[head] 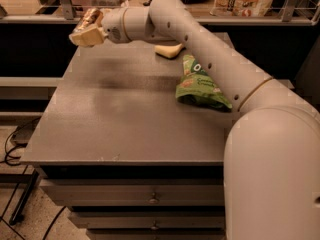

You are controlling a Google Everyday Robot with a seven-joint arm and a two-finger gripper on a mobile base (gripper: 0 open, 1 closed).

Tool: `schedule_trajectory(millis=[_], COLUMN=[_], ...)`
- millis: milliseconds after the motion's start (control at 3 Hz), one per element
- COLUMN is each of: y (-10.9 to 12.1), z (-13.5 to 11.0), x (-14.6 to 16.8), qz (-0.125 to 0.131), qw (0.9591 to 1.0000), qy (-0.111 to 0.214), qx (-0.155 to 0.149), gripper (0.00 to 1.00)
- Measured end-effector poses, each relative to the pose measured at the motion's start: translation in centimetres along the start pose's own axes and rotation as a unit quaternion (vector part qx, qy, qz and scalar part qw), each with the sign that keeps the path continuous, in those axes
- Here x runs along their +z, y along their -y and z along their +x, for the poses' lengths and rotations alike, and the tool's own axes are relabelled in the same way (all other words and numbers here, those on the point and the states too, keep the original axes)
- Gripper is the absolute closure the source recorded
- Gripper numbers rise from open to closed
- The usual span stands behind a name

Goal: Pick orange can

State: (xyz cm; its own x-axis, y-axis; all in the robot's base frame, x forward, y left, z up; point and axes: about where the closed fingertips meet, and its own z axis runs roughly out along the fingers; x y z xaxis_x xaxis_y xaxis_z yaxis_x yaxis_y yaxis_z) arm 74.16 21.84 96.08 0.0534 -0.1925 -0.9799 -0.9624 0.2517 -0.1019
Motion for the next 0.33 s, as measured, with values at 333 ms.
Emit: schedule_trajectory(millis=[333], y=[1.73], z=[-4.98], x=[-3.66], qz=[-0.014], qw=[0.9988], qy=[0.027], qx=[-0.039], gripper=[1.00])
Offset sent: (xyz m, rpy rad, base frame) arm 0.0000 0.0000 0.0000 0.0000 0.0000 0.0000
